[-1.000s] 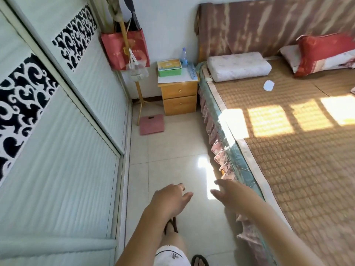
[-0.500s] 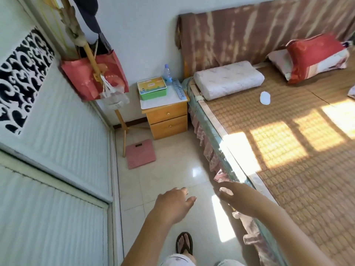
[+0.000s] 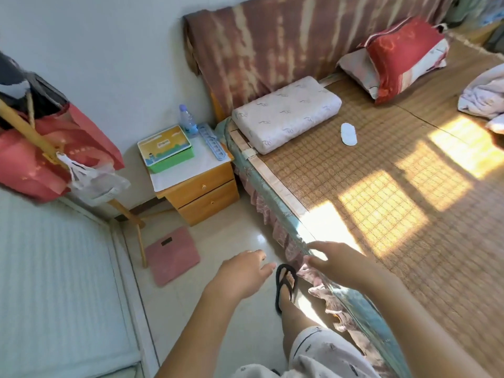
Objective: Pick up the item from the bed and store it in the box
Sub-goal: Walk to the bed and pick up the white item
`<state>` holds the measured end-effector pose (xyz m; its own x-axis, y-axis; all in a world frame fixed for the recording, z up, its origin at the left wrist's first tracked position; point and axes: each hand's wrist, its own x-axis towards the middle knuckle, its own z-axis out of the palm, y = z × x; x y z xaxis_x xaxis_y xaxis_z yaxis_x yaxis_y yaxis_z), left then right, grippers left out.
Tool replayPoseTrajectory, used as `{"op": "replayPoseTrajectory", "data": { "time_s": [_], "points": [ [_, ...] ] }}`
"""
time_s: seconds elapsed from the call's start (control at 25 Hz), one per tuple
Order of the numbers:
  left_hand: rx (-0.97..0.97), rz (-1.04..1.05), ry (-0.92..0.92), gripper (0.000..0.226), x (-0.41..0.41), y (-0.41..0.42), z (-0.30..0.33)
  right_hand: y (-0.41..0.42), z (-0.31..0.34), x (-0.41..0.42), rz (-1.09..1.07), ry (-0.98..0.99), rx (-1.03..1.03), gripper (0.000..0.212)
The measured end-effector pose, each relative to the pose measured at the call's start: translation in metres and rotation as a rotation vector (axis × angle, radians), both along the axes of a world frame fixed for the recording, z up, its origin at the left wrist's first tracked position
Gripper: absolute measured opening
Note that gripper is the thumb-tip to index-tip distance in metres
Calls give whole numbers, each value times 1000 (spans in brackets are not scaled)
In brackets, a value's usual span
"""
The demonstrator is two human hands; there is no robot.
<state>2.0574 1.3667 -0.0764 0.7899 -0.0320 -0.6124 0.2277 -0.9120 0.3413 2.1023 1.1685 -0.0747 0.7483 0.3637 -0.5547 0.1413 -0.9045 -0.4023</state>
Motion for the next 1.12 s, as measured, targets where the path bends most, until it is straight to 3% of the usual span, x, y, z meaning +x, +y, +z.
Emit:
{"op": "replayPoseTrajectory", "data": {
  "time_s": [0.32, 0.68, 0.92, 1.12],
  "points": [
    [10, -101, 47, 48, 216, -2, -14, -7, -14, 197, -109, 33, -22, 49],
    [85, -446, -35, 44, 414, -48, -22, -42, -17, 339, -301, 120, -31, 55],
    [57, -758, 109, 45, 558, -98, -61, -78, -57, 438, -735, 200, 92, 47],
    [52, -893, 196, 43, 667, -152, -117, -113, -104, 524, -851, 190, 86, 44]
  ]
}}
